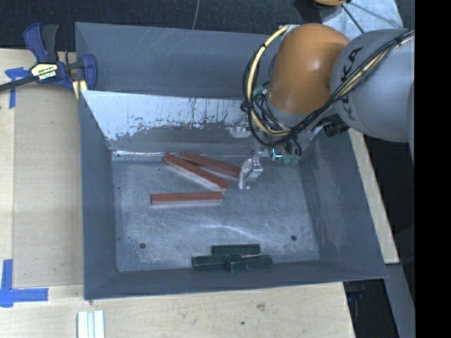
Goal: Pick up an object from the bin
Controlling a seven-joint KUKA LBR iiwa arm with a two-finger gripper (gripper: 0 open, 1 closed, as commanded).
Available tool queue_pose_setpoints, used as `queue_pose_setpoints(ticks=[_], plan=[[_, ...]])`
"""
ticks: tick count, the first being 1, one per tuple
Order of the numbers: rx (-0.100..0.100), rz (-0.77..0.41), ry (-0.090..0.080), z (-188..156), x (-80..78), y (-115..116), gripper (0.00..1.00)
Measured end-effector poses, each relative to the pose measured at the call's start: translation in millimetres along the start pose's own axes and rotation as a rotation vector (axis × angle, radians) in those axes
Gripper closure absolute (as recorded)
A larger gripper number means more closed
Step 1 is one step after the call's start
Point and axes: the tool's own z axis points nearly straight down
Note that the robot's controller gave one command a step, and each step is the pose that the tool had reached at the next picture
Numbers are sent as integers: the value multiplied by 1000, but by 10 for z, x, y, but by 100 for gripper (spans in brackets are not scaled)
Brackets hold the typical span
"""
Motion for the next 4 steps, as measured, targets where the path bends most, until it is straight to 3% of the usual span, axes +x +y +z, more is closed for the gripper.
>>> queue_pose_setpoints(ticks=[1, 2, 3, 4], plan=[[-1, 43, -23, 742, -56, -156, 100], [-1, 44, -23, 742, -56, -156, 100], [0, 37, 3, 449, 106, -112, 100], [0, 59, -1, 106, 92, -136, 100]])
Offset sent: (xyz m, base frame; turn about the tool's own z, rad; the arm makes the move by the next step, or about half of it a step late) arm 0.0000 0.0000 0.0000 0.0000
